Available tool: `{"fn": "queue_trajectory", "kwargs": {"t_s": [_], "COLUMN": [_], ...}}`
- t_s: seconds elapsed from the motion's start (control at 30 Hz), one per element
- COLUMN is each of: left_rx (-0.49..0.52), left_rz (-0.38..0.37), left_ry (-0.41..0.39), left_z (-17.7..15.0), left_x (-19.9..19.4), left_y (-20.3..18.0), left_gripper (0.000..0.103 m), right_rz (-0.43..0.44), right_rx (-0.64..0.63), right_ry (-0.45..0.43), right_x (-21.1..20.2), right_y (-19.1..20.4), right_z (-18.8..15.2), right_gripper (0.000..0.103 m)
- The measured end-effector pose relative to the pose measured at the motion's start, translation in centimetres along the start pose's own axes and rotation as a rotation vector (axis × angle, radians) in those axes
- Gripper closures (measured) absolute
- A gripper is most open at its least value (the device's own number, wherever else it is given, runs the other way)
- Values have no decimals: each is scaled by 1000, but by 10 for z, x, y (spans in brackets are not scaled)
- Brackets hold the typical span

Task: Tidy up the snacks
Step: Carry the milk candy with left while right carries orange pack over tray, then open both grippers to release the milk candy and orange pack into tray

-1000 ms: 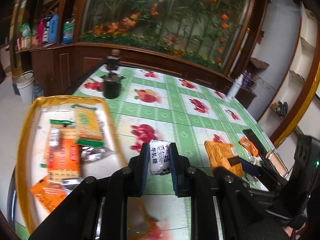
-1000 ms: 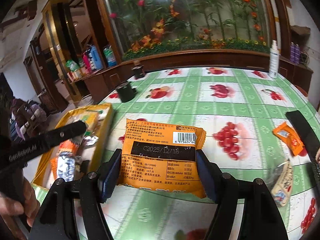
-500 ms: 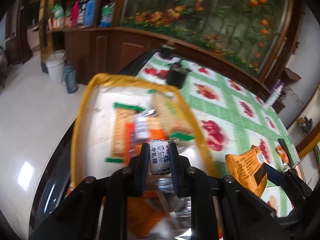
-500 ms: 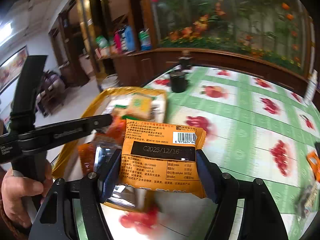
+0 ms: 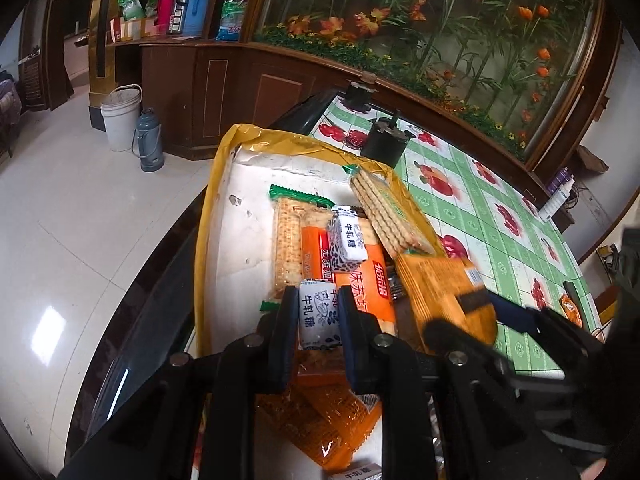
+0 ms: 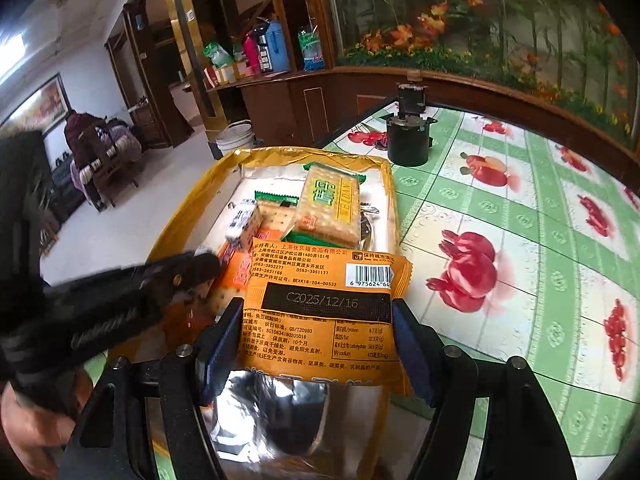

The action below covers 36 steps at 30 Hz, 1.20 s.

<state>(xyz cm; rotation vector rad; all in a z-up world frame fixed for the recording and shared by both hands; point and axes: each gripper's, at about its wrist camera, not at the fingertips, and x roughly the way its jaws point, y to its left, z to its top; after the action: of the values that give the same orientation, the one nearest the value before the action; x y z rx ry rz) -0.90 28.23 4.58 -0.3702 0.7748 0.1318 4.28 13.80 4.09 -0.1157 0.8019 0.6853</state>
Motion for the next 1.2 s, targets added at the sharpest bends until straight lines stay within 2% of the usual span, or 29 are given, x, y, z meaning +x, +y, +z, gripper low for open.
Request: {"fn": "queue_trajectory", "kwargs": {"t_s": [0.47, 0.67, 0.77, 0.9, 0.93, 1.2], "left_rx": [18, 48, 60, 57, 58, 81], "left_rz": [-16, 15, 14, 33, 35, 24], "left_ry": [6, 4, 9, 1, -5, -34], "left_z": [-7, -11, -12, -12, -12, -12], "left_x": [1, 0, -2, -7, -9, -25], "left_y": [3, -4, -8, -11, -12, -32], "left_gripper": [85, 85, 81, 61, 59, 57], "right_rz": [29, 33, 55, 82, 95, 120], "right_rx": [46, 20, 16, 62, 79, 98], "right_ry": [44, 59, 65, 62, 61, -2], "right_x": [41, 47, 43, 35, 32, -6], "right_y": [7, 18, 20, 11, 7, -3], "right_z": [38, 38, 36, 32, 32, 25], "right_gripper": [27, 25, 24, 22, 22, 22]}}
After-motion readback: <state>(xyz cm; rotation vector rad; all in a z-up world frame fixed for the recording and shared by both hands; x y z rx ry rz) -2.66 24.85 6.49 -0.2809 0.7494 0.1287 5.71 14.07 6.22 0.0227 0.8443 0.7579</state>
